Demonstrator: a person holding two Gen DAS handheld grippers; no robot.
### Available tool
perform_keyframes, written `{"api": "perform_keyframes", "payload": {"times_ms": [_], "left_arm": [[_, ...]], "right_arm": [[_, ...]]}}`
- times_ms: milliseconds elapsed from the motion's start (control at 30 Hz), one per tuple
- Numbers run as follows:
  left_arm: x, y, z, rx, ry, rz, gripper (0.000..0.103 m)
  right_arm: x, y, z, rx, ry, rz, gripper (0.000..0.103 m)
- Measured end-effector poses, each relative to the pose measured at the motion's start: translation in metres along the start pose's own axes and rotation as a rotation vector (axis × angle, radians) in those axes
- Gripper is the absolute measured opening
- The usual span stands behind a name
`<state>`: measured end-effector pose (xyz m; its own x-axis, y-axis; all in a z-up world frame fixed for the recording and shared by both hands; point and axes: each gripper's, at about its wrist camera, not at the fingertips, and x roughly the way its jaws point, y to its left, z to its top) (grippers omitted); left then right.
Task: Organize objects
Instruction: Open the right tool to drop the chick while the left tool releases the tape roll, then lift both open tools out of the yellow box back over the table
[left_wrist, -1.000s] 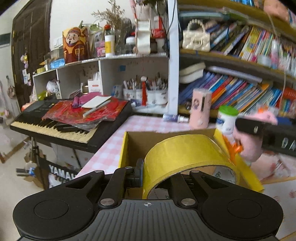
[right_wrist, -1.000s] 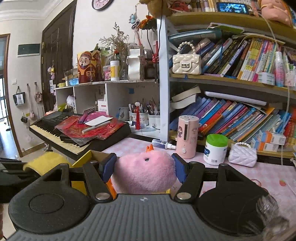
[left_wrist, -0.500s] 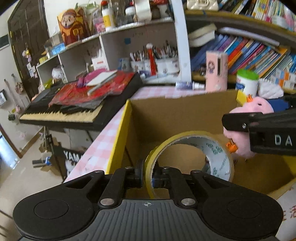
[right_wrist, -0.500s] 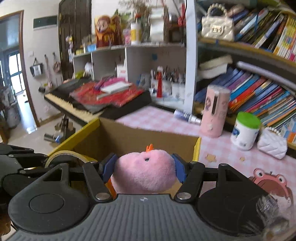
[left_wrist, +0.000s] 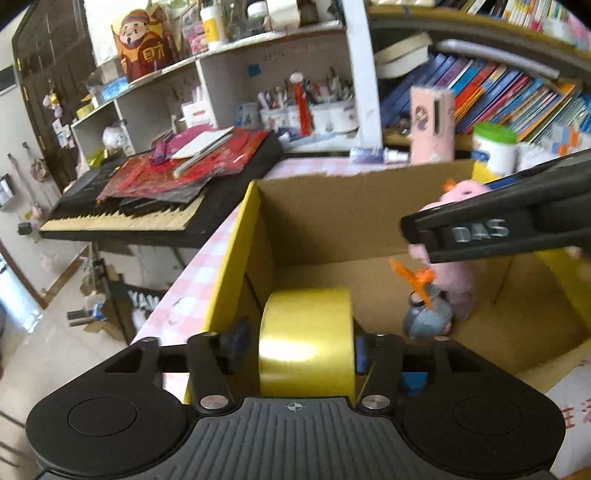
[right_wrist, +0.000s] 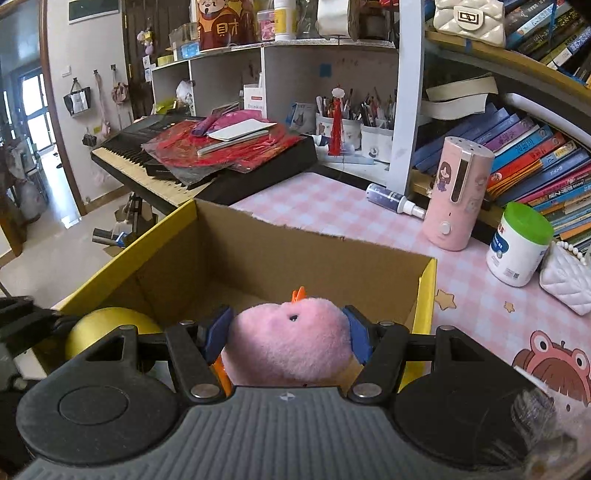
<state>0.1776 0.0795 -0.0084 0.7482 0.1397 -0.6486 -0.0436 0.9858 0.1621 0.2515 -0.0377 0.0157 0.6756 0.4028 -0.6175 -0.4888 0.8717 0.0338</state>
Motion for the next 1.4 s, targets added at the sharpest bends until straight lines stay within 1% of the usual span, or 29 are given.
{"api": "perform_keyframes", "payload": {"times_ms": [33, 67, 133, 267, 367, 500, 633, 667, 700, 733, 833, 933, 1000, 1167, 1300, 1400], "left_arm": [[-0.005, 0.000, 0.000, -0.003, -0.017, -0.022, 0.079], [-0.009, -0.002, 0.000, 0.003, -0.037, -0.023, 0.090], [-0.019, -0.008, 0.000, 0.037, -0.089, -0.015, 0.096], [-0.034, -0.017, -0.002, 0.121, -0.156, 0.005, 0.097], [-0.040, -0.019, -0.003, 0.133, -0.174, 0.007, 0.097], [-0.045, -0.015, -0.004, 0.115, -0.176, 0.018, 0.097], [-0.048, -0.006, -0.007, 0.069, -0.172, 0.038, 0.098], [-0.049, -0.004, -0.007, 0.059, -0.172, 0.043, 0.098], [-0.050, -0.002, -0.008, 0.049, -0.173, 0.047, 0.098], [-0.051, 0.000, -0.008, 0.040, -0.174, 0.051, 0.098], [-0.052, 0.003, -0.011, 0.020, -0.173, 0.060, 0.099], [-0.056, 0.005, -0.012, 0.005, -0.179, 0.063, 0.099], [-0.059, 0.008, -0.014, -0.005, -0.187, 0.062, 0.100], [-0.067, 0.017, -0.019, -0.034, -0.196, 0.051, 0.100], [-0.072, 0.024, -0.024, -0.042, -0.189, 0.039, 0.100], [-0.075, 0.030, -0.031, -0.050, -0.176, 0.036, 0.100]], "right_arm": [[0.002, -0.001, 0.002, 0.000, 0.004, -0.003, 0.062], [0.004, -0.001, 0.004, 0.001, 0.008, -0.003, 0.062], [0.008, -0.002, 0.007, 0.001, 0.020, -0.004, 0.062], [0.016, -0.001, 0.010, 0.004, 0.051, 0.003, 0.062], [0.020, 0.003, 0.009, -0.002, 0.073, 0.014, 0.062], [0.024, 0.010, 0.010, -0.021, 0.089, 0.032, 0.063], [0.026, 0.017, 0.010, -0.036, 0.099, 0.047, 0.064], [0.026, 0.018, 0.010, -0.037, 0.100, 0.049, 0.065], [0.025, 0.019, 0.010, -0.036, 0.096, 0.048, 0.071], [0.024, 0.020, 0.009, -0.035, 0.087, 0.044, 0.078], [0.018, 0.022, 0.010, -0.041, 0.059, 0.040, 0.085], [0.008, 0.022, 0.012, -0.021, 0.021, 0.040, 0.088], [-0.004, 0.021, 0.012, -0.004, -0.018, 0.029, 0.089], [-0.039, 0.018, 0.009, 0.039, -0.128, -0.029, 0.092], [-0.065, 0.021, 0.001, 0.046, -0.179, -0.080, 0.095], [-0.078, 0.027, -0.010, 0.040, -0.194, -0.120, 0.095]]}}
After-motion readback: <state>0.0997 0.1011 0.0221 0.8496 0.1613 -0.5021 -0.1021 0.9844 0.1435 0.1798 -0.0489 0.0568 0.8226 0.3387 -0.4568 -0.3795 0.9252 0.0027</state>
